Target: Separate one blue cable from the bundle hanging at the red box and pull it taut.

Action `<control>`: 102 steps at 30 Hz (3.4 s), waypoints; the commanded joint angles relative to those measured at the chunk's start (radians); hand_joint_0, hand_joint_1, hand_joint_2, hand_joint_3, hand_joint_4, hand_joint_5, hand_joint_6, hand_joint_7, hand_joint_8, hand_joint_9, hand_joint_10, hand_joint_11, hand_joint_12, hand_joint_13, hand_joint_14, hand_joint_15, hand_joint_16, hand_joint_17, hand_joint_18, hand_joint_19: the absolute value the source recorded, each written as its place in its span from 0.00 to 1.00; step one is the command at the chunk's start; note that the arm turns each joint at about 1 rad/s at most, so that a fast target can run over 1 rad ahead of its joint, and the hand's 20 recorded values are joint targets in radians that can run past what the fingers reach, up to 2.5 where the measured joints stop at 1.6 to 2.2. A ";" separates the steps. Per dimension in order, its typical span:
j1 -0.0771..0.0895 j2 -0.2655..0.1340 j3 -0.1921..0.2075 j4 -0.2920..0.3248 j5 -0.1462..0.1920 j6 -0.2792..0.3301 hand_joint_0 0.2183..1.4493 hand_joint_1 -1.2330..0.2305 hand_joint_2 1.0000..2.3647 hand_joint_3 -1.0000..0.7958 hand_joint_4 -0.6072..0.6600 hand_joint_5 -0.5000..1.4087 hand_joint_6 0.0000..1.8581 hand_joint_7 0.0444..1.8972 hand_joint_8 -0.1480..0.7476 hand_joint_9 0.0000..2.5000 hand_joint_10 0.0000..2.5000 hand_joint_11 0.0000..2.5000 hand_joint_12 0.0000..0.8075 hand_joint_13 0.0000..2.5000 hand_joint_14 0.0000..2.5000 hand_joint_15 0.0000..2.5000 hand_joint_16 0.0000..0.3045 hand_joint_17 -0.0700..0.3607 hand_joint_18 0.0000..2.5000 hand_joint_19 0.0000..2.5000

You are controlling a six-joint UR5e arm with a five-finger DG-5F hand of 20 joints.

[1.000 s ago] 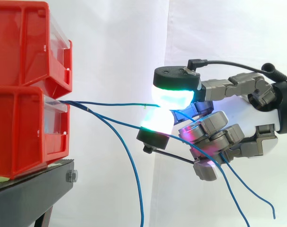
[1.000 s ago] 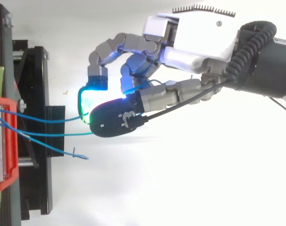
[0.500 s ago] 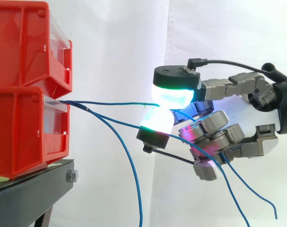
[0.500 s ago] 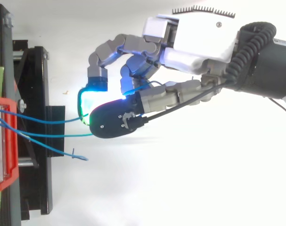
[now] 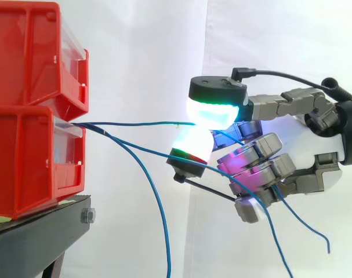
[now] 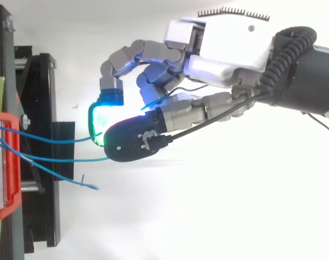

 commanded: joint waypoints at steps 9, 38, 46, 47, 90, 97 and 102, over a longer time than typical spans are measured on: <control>0.000 -0.001 -0.014 0.002 -0.006 0.006 0.45 0.28 0.01 0.38 0.38 0.15 0.49 0.64 0.50 0.25 0.66 0.56 0.48 0.28 0.59 0.56 0.16 0.41 0.34 0.40; -0.003 0.001 -0.041 0.035 -0.014 0.034 0.26 0.30 0.00 0.28 0.56 0.16 0.47 0.54 0.53 0.25 0.63 0.56 0.51 0.30 0.54 0.57 0.17 0.43 0.35 0.38; -0.003 0.001 -0.041 0.035 -0.012 0.034 0.24 0.44 0.00 0.28 0.59 0.16 0.46 0.53 0.54 0.26 0.65 0.53 0.52 0.30 0.53 0.55 0.18 0.44 0.35 0.39; -0.003 0.001 -0.041 0.027 -0.012 0.034 0.24 0.46 0.00 0.28 0.58 0.16 0.46 0.53 0.55 0.26 0.64 0.53 0.52 0.31 0.52 0.54 0.18 0.44 0.35 0.39; -0.002 0.001 -0.041 0.015 -0.012 0.034 0.31 0.38 0.01 0.33 0.57 0.16 0.47 0.53 0.52 0.29 0.58 0.57 0.48 0.35 0.45 0.60 0.16 0.42 0.36 0.40; -0.002 0.001 -0.041 0.015 -0.012 0.034 0.31 0.38 0.01 0.33 0.58 0.16 0.46 0.54 0.52 0.29 0.58 0.57 0.48 0.35 0.44 0.60 0.16 0.42 0.36 0.40; 0.000 0.001 -0.041 0.015 -0.012 0.034 0.33 0.36 0.01 0.41 0.54 0.16 0.47 0.57 0.51 0.30 0.57 0.58 0.48 0.35 0.43 0.61 0.16 0.42 0.37 0.40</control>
